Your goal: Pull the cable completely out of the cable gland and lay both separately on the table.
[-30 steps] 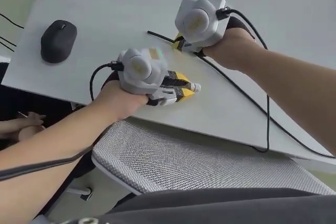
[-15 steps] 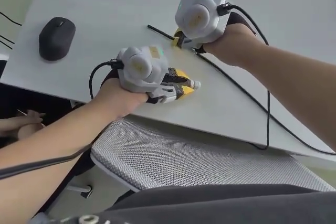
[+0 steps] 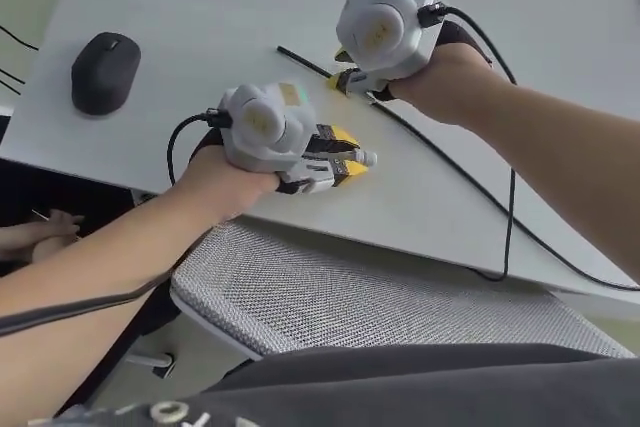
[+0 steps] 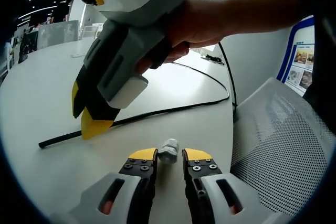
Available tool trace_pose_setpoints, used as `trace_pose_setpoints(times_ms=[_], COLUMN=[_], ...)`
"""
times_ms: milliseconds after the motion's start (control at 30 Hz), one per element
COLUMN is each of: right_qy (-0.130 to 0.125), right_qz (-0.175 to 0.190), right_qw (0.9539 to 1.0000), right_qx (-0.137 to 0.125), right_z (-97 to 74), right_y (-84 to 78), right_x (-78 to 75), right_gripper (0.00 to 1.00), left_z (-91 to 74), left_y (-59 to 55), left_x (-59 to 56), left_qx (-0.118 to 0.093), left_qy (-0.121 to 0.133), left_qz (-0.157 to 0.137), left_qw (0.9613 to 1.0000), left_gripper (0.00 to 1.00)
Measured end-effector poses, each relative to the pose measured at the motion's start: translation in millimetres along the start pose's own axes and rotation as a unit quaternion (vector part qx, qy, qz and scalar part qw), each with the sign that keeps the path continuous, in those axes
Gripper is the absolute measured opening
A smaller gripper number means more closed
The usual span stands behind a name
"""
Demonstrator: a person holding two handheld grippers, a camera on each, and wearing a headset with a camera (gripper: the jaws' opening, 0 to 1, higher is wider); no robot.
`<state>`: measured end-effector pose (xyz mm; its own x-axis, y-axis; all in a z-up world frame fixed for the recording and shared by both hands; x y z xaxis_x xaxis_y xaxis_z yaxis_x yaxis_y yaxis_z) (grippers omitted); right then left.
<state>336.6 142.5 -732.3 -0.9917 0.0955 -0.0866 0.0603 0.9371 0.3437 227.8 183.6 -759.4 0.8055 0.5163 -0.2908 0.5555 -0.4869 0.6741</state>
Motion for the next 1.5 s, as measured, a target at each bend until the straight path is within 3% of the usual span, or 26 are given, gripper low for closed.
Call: trace_pose_setpoints(times_ms=[500, 633, 733, 967, 1133, 1300, 1333, 1367, 1467, 1500], right_qy=[-0.030, -0.033, -0.040, -0.048, -0.047, -0.050, -0.051, -0.046, -0.047, -0.040], right_qz=[0.025, 0.049, 0.065, 0.086, 0.135, 0.160, 0.171, 0.194, 0.216, 0.237], right_qw=[0.9989, 0.9975, 0.9955, 0.9917, 0.9823, 0.9771, 0.9746, 0.9684, 0.9612, 0.9539], right_qx=[-0.026, -0.039, -0.056, -0.083, -0.121, -0.131, -0.136, -0.150, -0.165, -0.179], right_z=[-50.1, -67.2, -82.8, -112.9, -136.5, -150.7, -153.2, -157.1, -165.8, -169.4], right_y=[-27.8, -39.8, -46.8, -64.3, -79.3, -100.1, -104.5, -109.9, -122.8, -129.0], right_x=[0.3, 2.9, 4.7, 12.7, 18.3, 27.4, 29.0, 32.3, 38.0, 41.3], right_gripper=[0.28, 0.28, 0.29, 0.34, 0.38, 0.44, 0.46, 0.47, 0.52, 0.54], left_z=[-13.0, -17.8, -23.3, -37.3, -51.0, -62.7, -64.5, -66.2, -72.3, -74.5], left_y=[4.0, 7.5, 10.3, 15.4, 24.4, 29.7, 30.5, 30.4, 32.4, 33.0], left_x=[-3.9, -6.7, -7.5, -14.7, -23.0, -26.9, -27.8, -27.6, -31.0, -31.8], left_qx=[-0.008, -0.009, -0.010, -0.019, -0.033, -0.046, -0.047, -0.048, -0.052, -0.053], left_qy=[0.012, 0.020, 0.034, 0.040, 0.041, 0.043, 0.044, 0.046, 0.051, 0.053], left_qz=[-0.006, -0.005, -0.010, -0.013, -0.020, -0.033, -0.035, -0.034, -0.038, -0.040], left_qw=[0.9999, 0.9997, 0.9993, 0.9990, 0.9984, 0.9974, 0.9973, 0.9972, 0.9967, 0.9964], left_gripper=[0.32, 0.36, 0.46, 0.47, 0.53, 0.58, 0.59, 0.59, 0.62, 0.64])
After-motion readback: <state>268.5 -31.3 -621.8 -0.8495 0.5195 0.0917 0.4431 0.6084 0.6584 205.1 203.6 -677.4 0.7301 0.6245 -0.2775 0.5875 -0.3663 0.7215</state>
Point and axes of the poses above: the centre of the closed fingertips' face, and the gripper's own axes: z roughly forward along the fingers, x roughly to its left, y roughly out of its top, the point moved 9 cm from there along -z, roughly backward along the fingers, and after that the axes turned 14 degrees about x, right-handed, at the moved point
